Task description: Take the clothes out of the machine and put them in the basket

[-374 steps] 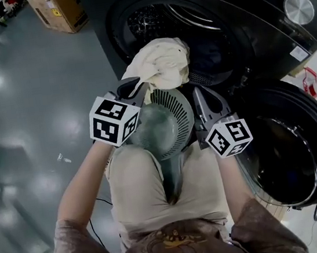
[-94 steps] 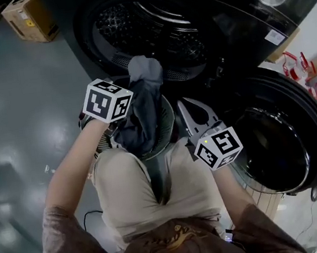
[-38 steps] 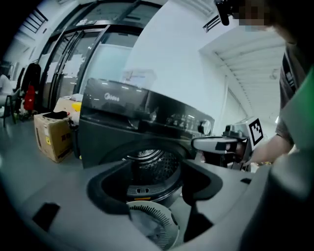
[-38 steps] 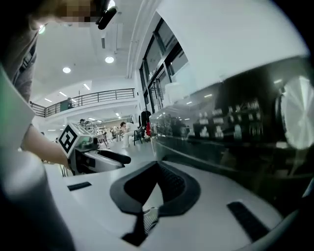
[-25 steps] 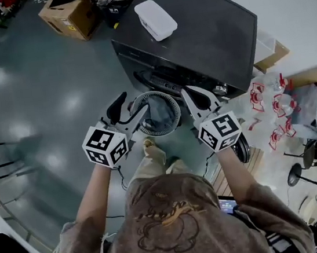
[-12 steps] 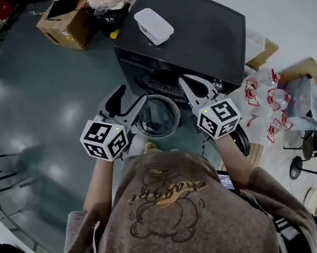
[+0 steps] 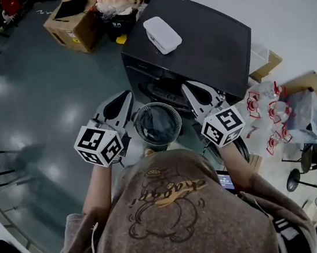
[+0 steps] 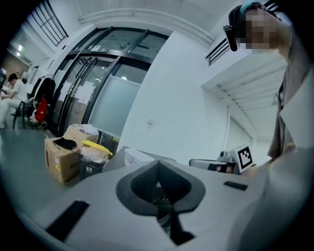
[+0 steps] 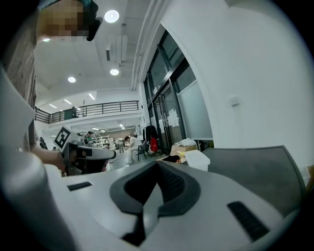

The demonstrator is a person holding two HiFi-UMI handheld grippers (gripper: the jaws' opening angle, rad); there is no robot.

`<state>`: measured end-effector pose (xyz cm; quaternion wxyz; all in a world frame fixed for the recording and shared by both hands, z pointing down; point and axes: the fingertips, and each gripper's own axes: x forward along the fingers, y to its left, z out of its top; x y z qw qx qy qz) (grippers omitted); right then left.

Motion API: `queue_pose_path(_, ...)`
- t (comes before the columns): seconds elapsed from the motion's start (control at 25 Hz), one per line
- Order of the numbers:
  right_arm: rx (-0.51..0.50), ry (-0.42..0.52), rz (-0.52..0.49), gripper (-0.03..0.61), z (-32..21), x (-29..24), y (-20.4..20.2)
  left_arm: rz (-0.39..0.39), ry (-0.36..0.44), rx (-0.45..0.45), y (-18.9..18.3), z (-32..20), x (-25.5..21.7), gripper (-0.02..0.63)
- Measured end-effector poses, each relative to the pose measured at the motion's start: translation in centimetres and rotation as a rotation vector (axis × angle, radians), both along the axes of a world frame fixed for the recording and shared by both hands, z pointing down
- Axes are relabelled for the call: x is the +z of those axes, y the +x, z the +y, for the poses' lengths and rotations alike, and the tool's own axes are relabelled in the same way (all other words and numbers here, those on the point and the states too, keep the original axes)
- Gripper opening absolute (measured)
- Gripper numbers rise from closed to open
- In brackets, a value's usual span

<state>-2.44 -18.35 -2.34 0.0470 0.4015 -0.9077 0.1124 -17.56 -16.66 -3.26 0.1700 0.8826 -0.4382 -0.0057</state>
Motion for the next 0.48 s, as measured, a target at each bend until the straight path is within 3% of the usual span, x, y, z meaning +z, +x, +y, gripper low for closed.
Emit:
queue_pose_path(0.32, -0.074, 0.043, -0.042, -0.002, 0.2, 0.1, -0.3, -0.013, 0.058, -0.101, -0.5, 0.2, 1.2, 0.008)
queue_pose_path(0.48, -0.115, 0.029, -0.033, -0.003, 0.3, 1.5, -0.3, -0.059, 0.064, -0.13, -0.1, 0.3, 2.8, 0.008)
